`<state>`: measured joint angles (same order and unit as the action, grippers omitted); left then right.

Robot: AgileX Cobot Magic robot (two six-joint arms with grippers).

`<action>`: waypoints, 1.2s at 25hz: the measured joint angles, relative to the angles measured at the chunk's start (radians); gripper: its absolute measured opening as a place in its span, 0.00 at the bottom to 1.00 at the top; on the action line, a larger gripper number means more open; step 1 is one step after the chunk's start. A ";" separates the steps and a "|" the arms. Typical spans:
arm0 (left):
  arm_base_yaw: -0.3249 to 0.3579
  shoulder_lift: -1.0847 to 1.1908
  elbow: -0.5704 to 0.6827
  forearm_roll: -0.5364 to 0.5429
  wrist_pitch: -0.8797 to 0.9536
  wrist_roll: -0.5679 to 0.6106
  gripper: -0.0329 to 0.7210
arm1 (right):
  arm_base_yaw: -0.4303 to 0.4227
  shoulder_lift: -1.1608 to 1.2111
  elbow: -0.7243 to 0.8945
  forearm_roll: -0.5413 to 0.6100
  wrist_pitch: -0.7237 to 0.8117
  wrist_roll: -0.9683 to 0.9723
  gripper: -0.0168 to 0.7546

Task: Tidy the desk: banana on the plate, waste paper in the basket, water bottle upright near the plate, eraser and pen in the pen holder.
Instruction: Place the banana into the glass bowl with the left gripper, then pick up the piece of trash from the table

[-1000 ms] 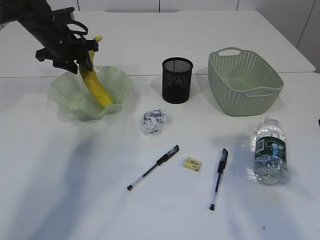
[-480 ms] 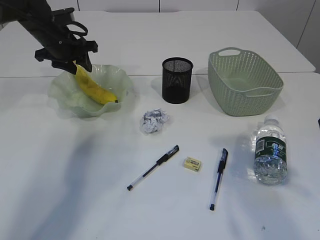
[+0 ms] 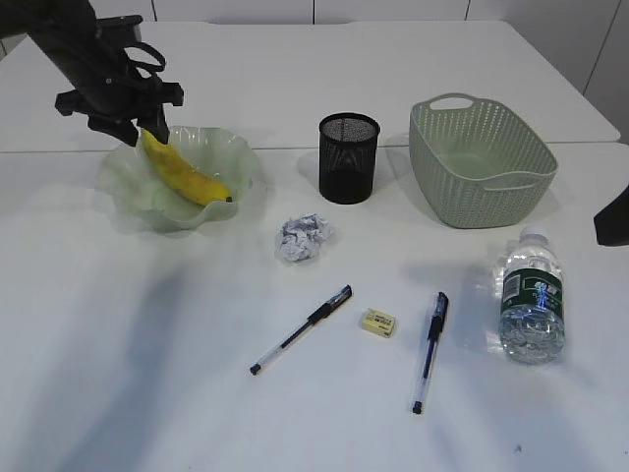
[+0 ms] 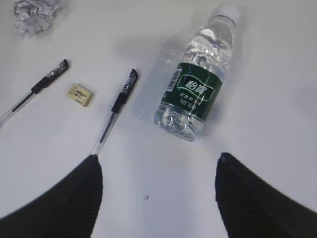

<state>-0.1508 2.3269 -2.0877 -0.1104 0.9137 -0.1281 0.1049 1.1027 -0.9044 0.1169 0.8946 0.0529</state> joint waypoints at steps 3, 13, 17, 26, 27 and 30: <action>0.002 -0.008 -0.048 0.009 0.043 0.000 0.48 | -0.002 0.000 0.000 0.036 -0.019 -0.031 0.70; 0.002 -0.014 -0.289 0.041 0.202 0.008 0.49 | -0.002 0.062 -0.001 0.143 -0.045 -0.122 0.70; 0.004 -0.022 -0.334 0.041 0.235 0.010 0.49 | -0.002 0.117 -0.033 0.187 -0.045 -0.173 0.70; 0.004 -0.082 -0.335 0.110 0.268 0.046 0.49 | -0.002 0.217 -0.161 0.195 -0.039 -0.271 0.70; 0.004 -0.092 -0.335 0.123 0.277 0.048 0.49 | -0.002 0.227 -0.171 0.195 -0.039 -0.278 0.70; 0.004 -0.130 -0.335 0.164 0.290 0.048 0.49 | -0.002 0.258 -0.200 0.206 -0.033 -0.305 0.70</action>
<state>-0.1471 2.1969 -2.4229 0.0538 1.2036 -0.0798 0.1027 1.3609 -1.1041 0.3232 0.8616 -0.2520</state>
